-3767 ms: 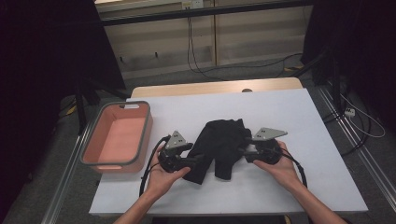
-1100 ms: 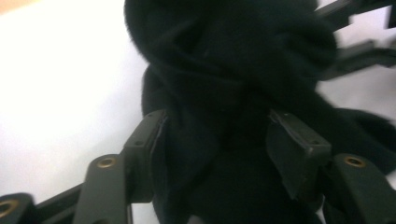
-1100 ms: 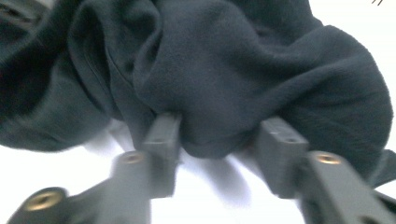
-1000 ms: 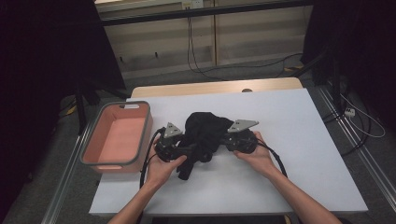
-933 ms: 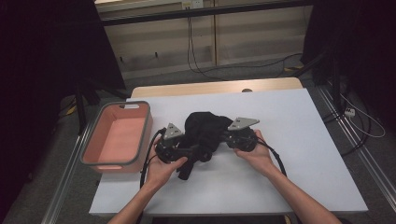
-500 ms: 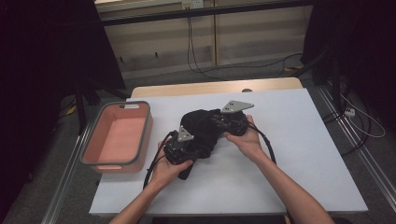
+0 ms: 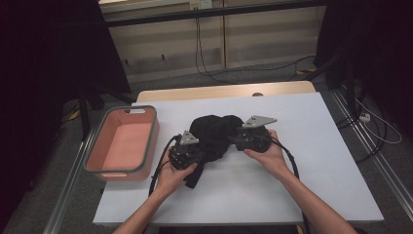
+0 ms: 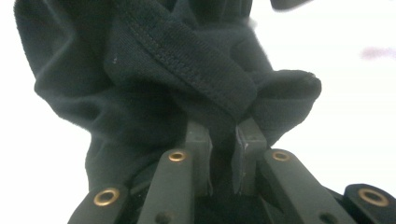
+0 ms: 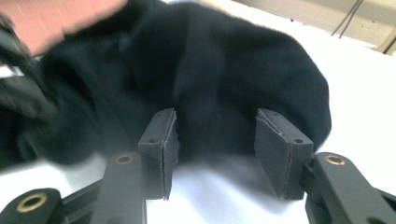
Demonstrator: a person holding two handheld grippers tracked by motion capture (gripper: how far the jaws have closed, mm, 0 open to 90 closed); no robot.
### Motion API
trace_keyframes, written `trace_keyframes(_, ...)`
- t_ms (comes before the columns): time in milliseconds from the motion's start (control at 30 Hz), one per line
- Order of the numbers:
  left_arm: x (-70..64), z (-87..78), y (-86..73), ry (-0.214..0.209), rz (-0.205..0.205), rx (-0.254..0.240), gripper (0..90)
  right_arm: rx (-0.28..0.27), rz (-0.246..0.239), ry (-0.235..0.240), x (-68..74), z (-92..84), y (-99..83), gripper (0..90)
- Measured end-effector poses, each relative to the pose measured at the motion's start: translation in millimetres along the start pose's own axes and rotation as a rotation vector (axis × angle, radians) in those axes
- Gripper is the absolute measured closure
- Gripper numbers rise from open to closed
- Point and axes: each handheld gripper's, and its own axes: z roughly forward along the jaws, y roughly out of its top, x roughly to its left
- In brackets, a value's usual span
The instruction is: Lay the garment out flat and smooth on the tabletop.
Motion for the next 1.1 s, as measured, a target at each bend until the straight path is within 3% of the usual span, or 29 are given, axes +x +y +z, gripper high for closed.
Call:
trace_keyframes(233, 4.7, -12.7, 3.7, -0.03, -0.04, -0.063, 79.9, 0.044, 0.026, -0.044, -12.8, 4.0, -12.8, 47.3)
trace_keyframes(300, 6.2, -13.4, 4.8, -0.033, -0.05, -0.072, 79.9, 0.059, 0.036, -0.037, -14.2, 7.0, -16.0, 46.5)
trace_keyframes(433, 8.7, -16.8, 6.7, -0.032, -0.063, -0.086, 80.0, 0.087, 0.003, -0.023, -6.8, 14.7, -18.2, 45.6)
trace_keyframes(833, 5.5, -28.8, 12.6, -0.082, -0.077, -0.139, 80.5, 0.111, -0.085, 0.009, 17.2, 44.6, -12.6, 34.0)
trace_keyframes(933, 5.3, -32.8, 13.6, -0.099, -0.088, -0.153, 80.6, 0.09, -0.075, -0.006, 17.6, 46.6, -10.1, 41.1)
trace_keyframes(1100, 4.2, -36.7, 14.6, -0.102, -0.08, -0.165, 80.6, 0.048, -0.063, -0.02, 15.5, 42.0, -5.7, 69.1)
